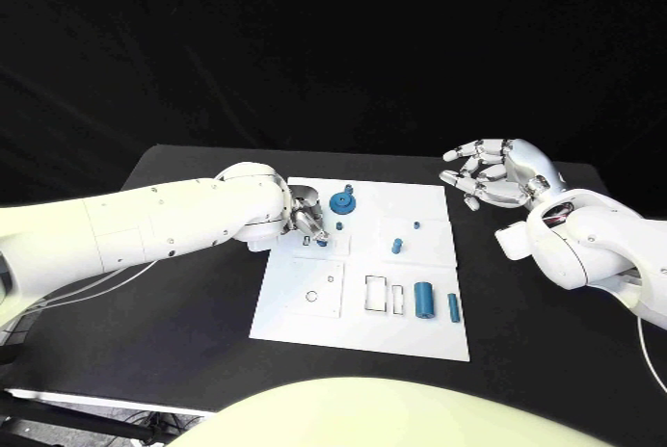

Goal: Assemble the parts on the task board

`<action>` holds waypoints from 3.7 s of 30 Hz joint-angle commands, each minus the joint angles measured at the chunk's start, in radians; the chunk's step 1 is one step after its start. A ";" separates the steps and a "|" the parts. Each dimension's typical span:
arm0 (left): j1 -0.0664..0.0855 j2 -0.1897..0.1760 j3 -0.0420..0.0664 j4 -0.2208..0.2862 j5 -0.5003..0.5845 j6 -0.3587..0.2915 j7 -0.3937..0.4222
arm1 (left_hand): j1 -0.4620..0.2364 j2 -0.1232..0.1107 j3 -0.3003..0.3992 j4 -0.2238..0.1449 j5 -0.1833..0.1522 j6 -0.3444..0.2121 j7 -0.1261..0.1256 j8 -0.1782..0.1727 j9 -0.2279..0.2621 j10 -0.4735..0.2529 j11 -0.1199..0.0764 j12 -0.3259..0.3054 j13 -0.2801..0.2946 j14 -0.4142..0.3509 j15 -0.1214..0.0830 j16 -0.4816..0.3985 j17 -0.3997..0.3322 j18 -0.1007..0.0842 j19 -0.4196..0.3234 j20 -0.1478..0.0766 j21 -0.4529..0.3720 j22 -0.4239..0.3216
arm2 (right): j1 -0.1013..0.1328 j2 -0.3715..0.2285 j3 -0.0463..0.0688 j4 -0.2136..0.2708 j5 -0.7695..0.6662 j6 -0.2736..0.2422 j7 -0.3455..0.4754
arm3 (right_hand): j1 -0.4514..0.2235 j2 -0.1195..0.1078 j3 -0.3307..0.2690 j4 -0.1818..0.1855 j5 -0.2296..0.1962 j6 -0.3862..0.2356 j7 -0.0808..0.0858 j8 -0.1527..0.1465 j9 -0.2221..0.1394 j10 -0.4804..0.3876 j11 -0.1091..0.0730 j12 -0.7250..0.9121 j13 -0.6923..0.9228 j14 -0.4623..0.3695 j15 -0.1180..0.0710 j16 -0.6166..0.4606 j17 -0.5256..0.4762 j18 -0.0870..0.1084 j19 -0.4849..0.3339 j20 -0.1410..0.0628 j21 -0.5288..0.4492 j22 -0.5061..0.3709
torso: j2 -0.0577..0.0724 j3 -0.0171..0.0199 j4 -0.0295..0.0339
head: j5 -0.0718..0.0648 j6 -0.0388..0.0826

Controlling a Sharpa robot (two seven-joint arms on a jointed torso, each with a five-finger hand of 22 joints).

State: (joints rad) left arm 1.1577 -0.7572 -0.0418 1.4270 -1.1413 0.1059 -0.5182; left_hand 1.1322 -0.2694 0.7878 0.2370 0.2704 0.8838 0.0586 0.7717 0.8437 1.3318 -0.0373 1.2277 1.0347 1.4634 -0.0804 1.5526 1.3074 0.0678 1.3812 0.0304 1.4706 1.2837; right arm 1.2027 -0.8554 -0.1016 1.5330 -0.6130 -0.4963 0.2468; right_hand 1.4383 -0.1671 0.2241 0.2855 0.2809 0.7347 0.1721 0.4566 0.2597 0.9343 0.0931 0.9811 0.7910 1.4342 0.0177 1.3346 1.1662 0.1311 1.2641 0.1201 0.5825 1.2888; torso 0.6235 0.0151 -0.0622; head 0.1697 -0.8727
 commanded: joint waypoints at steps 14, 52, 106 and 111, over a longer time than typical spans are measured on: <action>-0.001 0.013 0.000 -0.009 -0.006 0.029 -0.003 | 0.000 0.012 0.168 -0.174 0.009 0.037 -0.028 0.003 0.000 0.005 -0.002 0.003 0.000 0.100 -0.008 0.005 0.240 -0.008 0.008 -0.002 0.004 0.000 | -0.001 0.003 0.000 0.000 -0.001 0.006 0.015 | -0.012 -0.001 0.010 0.002 0.010 -0.004 0.007 0.008 0.001 -0.005 0.001 -0.006 -0.002 -0.007 0.000 -0.005 0.002 0.019 -0.002 0.000 0.001 0.000 | 0.000 0.0011 -0.0022 | 0.001 0.000; -0.008 0.036 -0.004 -0.043 -0.010 0.080 -0.008 | -0.041 0.023 0.138 -0.158 0.004 0.045 -0.035 0.012 0.012 0.014 -0.006 0.006 0.004 0.100 -0.010 0.005 0.241 -0.009 0.010 -0.005 0.004 0.003 | -0.006 0.004 0.000 -0.001 -0.001 0.003 0.017 | -0.012 -0.001 0.011 0.002 0.011 -0.004 0.006 0.009 0.001 -0.005 0.000 -0.007 -0.005 -0.008 0.000 -0.005 0.001 0.019 -0.002 0.000 -0.002 -0.001 | -0.001 0.0009 -0.0010 | -0.006 0.000; 0.017 -0.020 0.087 -0.029 0.026 0.008 -0.001 | -0.147 0.061 -0.382 0.055 -0.013 -0.014 -0.006 -0.073 0.004 -0.122 0.022 -0.118 -0.166 0.082 0.009 -0.024 0.197 0.011 -0.058 0.007 -0.056 -0.101 | -0.012 -0.004 0.000 -0.008 0.014 0.000 0.009 | -0.017 -0.006 0.014 0.001 0.004 -0.006 0.006 0.016 0.001 -0.002 0.000 -0.005 -0.010 -0.009 0.000 -0.008 -0.002 0.020 -0.003 0.001 -0.011 -0.004 | -0.002 0.0013 0.0000 | -0.002 0.000; 0.047 -0.010 0.095 -0.099 0.096 0.003 0.019 | -0.085 0.087 -0.408 0.055 -0.004 -0.113 0.064 -0.227 -0.107 -0.272 0.084 -0.267 -0.368 0.062 0.063 -0.046 0.164 0.026 -0.109 0.052 -0.095 -0.172 | -0.012 -0.003 0.000 -0.010 0.015 0.000 0.007 | -0.017 -0.006 0.015 0.001 0.001 -0.005 0.006 0.017 0.002 -0.001 0.000 -0.005 -0.011 -0.009 0.000 -0.008 -0.001 0.020 -0.003 0.001 -0.013 -0.004 | 0.001 0.0014 -0.0011 | 0.001 0.000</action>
State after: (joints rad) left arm 1.2001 -0.7735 0.0531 1.3442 -1.1123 0.1218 -0.5217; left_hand 1.0359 -0.1856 0.3863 0.2937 0.2617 0.7833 0.1152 0.5641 0.7525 1.0825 0.0384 0.9826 0.6948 1.4655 -0.0239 1.5116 1.3074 0.0840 1.2780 0.0756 1.3806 1.1212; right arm 1.1912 -0.8592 -0.1018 1.5228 -0.6025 -0.4987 0.2486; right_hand 1.4304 -0.1751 0.2323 0.2884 0.2866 0.7284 0.1713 0.4688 0.2601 0.9343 0.0929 0.9748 0.7803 1.4343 0.0177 1.3307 1.1645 0.1310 1.2642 0.1200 0.5746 1.2856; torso 0.6219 0.0158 -0.0622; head 0.1684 -0.8726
